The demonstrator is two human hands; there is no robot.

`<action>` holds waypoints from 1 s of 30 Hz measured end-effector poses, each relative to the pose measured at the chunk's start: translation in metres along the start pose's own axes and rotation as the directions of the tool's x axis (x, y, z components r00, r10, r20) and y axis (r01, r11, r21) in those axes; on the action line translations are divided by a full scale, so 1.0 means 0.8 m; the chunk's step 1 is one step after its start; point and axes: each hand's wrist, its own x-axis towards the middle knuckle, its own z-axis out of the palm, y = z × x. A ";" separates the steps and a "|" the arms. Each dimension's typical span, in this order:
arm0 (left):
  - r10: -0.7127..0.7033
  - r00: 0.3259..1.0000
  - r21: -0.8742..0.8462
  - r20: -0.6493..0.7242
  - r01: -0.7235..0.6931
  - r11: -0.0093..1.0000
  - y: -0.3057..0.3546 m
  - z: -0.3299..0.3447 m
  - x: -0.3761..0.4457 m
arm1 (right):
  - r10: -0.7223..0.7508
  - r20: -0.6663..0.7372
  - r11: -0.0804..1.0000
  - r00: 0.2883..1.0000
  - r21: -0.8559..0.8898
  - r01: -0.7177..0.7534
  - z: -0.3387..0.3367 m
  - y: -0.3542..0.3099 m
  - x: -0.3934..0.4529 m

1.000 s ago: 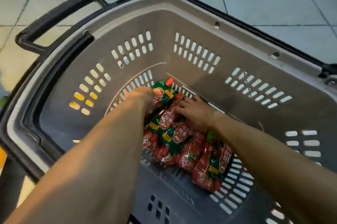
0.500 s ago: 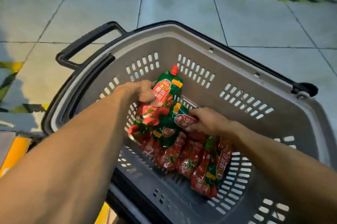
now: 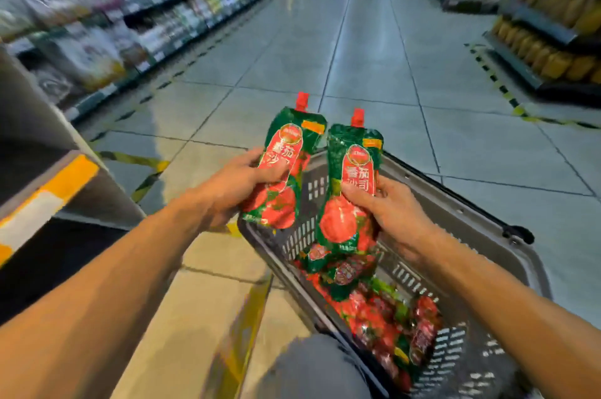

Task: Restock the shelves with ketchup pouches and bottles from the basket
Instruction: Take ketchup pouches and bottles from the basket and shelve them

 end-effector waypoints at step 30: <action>-0.240 0.379 -0.329 -0.894 -0.191 0.925 -0.111 -0.263 -0.406 | -0.012 0.661 0.970 0.751 -0.174 0.168 0.591 -0.053 -0.021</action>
